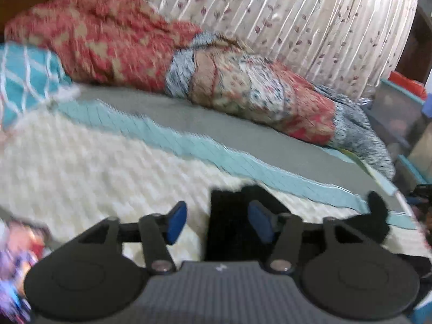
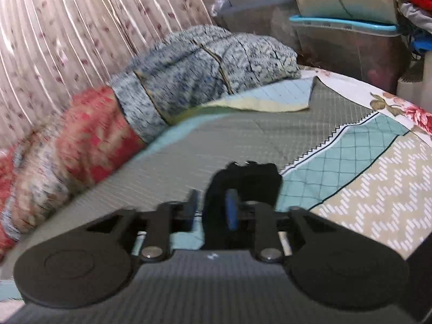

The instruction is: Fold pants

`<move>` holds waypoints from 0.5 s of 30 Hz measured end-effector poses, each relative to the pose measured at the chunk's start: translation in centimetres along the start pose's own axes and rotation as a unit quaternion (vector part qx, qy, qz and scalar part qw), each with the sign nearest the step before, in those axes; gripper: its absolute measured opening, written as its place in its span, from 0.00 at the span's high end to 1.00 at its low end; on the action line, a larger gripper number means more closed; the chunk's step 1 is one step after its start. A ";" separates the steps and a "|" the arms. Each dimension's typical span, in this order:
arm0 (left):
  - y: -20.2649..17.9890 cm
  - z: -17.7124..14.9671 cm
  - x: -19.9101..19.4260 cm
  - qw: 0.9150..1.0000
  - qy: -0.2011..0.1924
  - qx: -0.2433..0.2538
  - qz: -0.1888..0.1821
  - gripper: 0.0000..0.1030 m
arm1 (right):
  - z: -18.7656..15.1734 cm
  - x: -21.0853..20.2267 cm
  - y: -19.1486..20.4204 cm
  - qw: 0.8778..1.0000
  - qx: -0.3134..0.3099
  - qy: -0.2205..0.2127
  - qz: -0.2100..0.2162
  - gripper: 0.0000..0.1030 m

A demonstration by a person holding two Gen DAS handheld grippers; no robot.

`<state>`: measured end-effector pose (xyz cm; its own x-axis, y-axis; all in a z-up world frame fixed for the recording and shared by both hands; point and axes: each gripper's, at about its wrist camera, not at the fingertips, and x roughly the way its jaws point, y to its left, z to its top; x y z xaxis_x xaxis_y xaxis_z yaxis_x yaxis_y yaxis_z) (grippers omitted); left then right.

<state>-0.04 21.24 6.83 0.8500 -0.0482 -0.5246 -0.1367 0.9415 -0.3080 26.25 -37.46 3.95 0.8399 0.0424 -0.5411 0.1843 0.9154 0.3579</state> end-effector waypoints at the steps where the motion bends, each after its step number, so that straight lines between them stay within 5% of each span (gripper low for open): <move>1: -0.4 0.6 0.3 1.000 -0.004 0.019 0.004 0.38 | 0.2 0.8 -0.2 1.000 -0.003 0.005 -0.004 0.53; 4: -2.4 1.8 2.2 0.995 -0.015 0.099 0.012 0.07 | 0.4 2.7 -1.1 0.999 -0.006 0.005 -0.031 0.48; 5: -3.1 1.9 3.2 0.993 -0.013 0.119 0.011 0.04 | 0.4 3.0 -1.6 0.999 0.004 0.003 -0.044 0.48; 8: -3.9 1.9 6.5 0.990 0.022 0.139 -0.009 0.02 | 0.6 4.9 -5.0 0.996 0.072 0.005 -0.060 0.48; 12: -3.7 1.5 9.8 0.992 0.073 0.100 -0.025 0.03 | 1.0 7.1 -8.2 0.986 0.153 0.019 -0.060 0.48; 15: -3.6 1.1 10.7 0.992 0.087 0.082 -0.045 0.26 | 1.5 9.1 -8.5 0.986 0.154 0.040 -0.058 0.49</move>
<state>10.16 17.68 3.22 0.7522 -0.1777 -0.6346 0.0321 0.9717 -0.2340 33.08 -45.43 -2.86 0.7636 -0.0117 -0.6456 0.4329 0.7512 0.4984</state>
